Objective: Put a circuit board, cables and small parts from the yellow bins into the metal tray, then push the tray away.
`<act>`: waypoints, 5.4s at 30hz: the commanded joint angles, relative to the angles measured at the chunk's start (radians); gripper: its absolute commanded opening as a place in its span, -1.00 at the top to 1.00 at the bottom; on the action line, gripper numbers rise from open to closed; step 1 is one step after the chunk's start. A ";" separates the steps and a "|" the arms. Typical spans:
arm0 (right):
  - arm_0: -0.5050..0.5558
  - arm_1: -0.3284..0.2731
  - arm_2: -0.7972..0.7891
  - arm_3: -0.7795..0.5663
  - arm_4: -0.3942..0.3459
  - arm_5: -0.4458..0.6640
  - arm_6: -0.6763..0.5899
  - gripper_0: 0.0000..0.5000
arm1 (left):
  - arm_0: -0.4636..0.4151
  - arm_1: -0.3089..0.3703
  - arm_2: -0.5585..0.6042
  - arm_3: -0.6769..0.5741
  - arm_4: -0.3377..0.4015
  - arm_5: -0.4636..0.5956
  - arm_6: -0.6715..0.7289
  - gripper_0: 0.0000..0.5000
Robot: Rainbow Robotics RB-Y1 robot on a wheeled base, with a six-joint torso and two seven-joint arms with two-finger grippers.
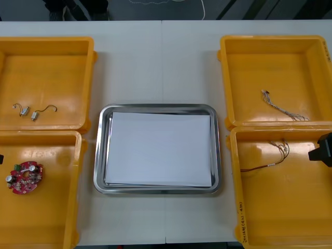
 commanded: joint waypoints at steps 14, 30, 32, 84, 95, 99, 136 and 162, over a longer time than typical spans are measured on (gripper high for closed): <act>0.016 -0.031 -0.032 -0.015 0.001 0.004 -0.035 -1.00 | -0.047 0.004 -0.011 0.003 -0.013 0.022 -0.075 -1.00; 0.048 -0.052 0.003 0.008 0.001 0.004 -0.032 -1.00 | -0.133 0.013 -0.073 0.198 -0.031 -0.088 -0.069 -1.00; 0.045 -0.086 0.034 0.007 -0.002 0.004 -0.034 -1.00 | -0.144 0.026 -0.092 0.224 -0.033 -0.102 -0.069 -1.00; 0.034 -0.216 0.322 -0.082 0.121 -0.396 1.143 -1.00 | -0.095 0.070 -0.245 0.442 -0.077 -0.295 -0.077 -1.00; 0.036 -0.275 0.407 -0.015 0.093 -0.516 1.180 -1.00 | -0.058 0.032 -0.250 0.442 -0.096 -0.340 -0.081 -1.00; 0.034 -0.302 0.448 -0.015 0.100 -0.554 1.187 -1.00 | -0.055 0.018 -0.248 0.442 -0.108 -0.341 -0.083 -1.00; 0.022 -0.444 0.732 0.062 0.149 -0.845 1.196 -1.00 | -0.050 -0.037 -0.250 0.443 -0.134 -0.330 -0.109 0.30; -0.033 -0.434 0.827 0.160 0.147 -0.930 1.190 -1.00 | -0.049 -0.037 -0.093 0.219 -0.107 -0.103 -0.090 1.00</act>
